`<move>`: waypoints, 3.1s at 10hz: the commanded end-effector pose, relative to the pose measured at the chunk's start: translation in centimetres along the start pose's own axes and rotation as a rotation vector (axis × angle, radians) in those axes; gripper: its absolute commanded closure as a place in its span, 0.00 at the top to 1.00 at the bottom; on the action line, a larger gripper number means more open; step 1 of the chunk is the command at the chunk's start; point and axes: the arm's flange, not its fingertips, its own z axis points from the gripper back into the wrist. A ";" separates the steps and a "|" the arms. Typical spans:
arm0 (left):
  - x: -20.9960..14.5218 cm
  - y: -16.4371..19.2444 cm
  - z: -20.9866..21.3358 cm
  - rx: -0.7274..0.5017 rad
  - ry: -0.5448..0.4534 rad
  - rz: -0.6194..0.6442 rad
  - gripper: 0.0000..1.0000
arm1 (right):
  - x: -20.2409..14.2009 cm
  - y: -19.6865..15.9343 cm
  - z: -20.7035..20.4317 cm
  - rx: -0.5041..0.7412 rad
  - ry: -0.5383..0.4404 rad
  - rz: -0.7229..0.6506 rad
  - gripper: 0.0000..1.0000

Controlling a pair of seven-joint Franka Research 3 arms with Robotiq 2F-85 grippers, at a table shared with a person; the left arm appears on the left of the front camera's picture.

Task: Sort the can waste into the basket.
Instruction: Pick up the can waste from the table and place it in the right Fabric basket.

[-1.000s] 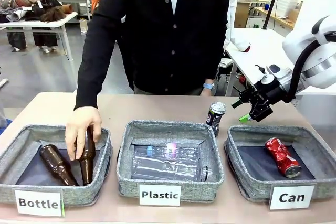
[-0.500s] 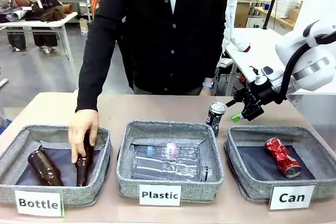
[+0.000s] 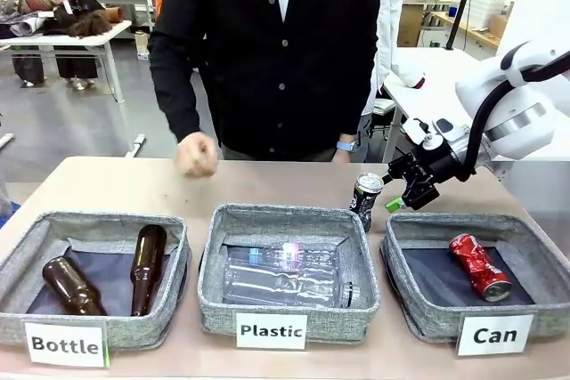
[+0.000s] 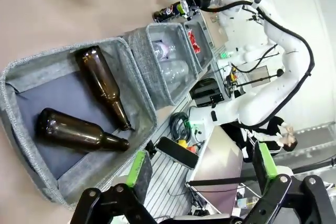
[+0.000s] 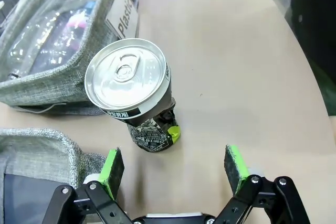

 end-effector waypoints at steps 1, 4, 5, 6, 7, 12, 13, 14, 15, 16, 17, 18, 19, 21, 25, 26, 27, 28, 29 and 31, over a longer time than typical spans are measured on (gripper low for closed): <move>-1.1 0.1 -0.7 0.014 0.020 -0.025 1.00 | -0.1 -0.6 -0.8 0.023 -0.016 0.048 1.00; -1.8 -0.8 -7.7 -0.048 0.057 -0.059 1.00 | 0.4 -1.0 -2.5 0.068 0.000 0.056 1.00; -2.0 -1.4 -10.2 -0.071 0.078 -0.069 1.00 | 0.6 -1.0 -2.7 0.073 0.002 0.062 1.00; -2.2 -1.9 -13.1 -0.072 0.104 -0.073 1.00 | 0.5 -1.0 -2.7 0.080 0.003 0.062 1.00; -2.1 -2.1 -15.5 -0.049 0.065 -0.092 1.00 | 0.5 -1.0 -2.8 0.086 0.003 0.066 1.00; 0.0 -1.8 -12.3 -0.068 0.104 -0.071 1.00 | 0.8 -1.0 -3.5 0.142 -0.014 0.082 1.00; 0.0 -1.8 -12.3 -0.068 0.104 -0.071 1.00 | 1.0 -1.2 -3.9 0.156 -0.012 0.083 1.00; 0.0 -1.8 -12.3 -0.068 0.104 -0.071 1.00 | 1.2 -1.3 -4.4 0.169 -0.016 0.079 1.00; 0.0 -1.8 -12.3 -0.068 0.104 -0.071 1.00 | 1.3 -1.4 -4.7 0.178 -0.030 0.071 1.00; 0.0 -1.8 -12.3 -0.068 0.104 -0.071 1.00 | 1.5 -1.6 -4.9 0.172 -0.039 0.059 1.00; 0.0 -1.8 -12.3 -0.068 0.104 -0.071 1.00 | 1.6 -1.8 -4.8 0.170 -0.053 0.054 1.00; 0.0 -1.8 -12.3 -0.068 0.104 -0.071 1.00 | 1.5 -1.8 -4.8 0.176 -0.062 0.052 1.00; 0.0 -1.8 -12.3 -0.068 0.104 -0.071 1.00 | 1.4 -1.6 -4.8 0.191 -0.072 0.051 1.00; 0.0 -1.8 -12.3 -0.068 0.104 -0.071 1.00 | 1.2 -1.6 -4.7 0.214 -0.106 0.061 0.41; 0.0 -1.8 -12.3 -0.068 0.104 -0.071 1.00 | 1.3 -1.8 -4.8 0.231 -0.129 0.055 0.00; 0.0 -1.8 -12.3 -0.068 0.104 -0.071 1.00 | 1.1 -1.7 -4.7 0.230 -0.132 0.052 0.00; 0.0 -1.8 -12.3 -0.068 0.104 -0.071 1.00 | 1.1 -1.7 -4.5 0.224 -0.137 0.051 0.00; 0.0 -1.8 -12.3 -0.068 0.104 -0.071 1.00 | 1.1 -1.7 -4.3 0.219 -0.143 0.051 0.00; 0.0 -1.8 -12.3 -0.068 0.104 -0.071 1.00 | 1.1 -1.6 -3.9 0.209 -0.147 0.048 0.00; 0.0 -1.8 -12.3 -0.068 0.104 -0.071 1.00 | 2.2 -0.7 -1.5 0.154 -0.158 0.061 0.00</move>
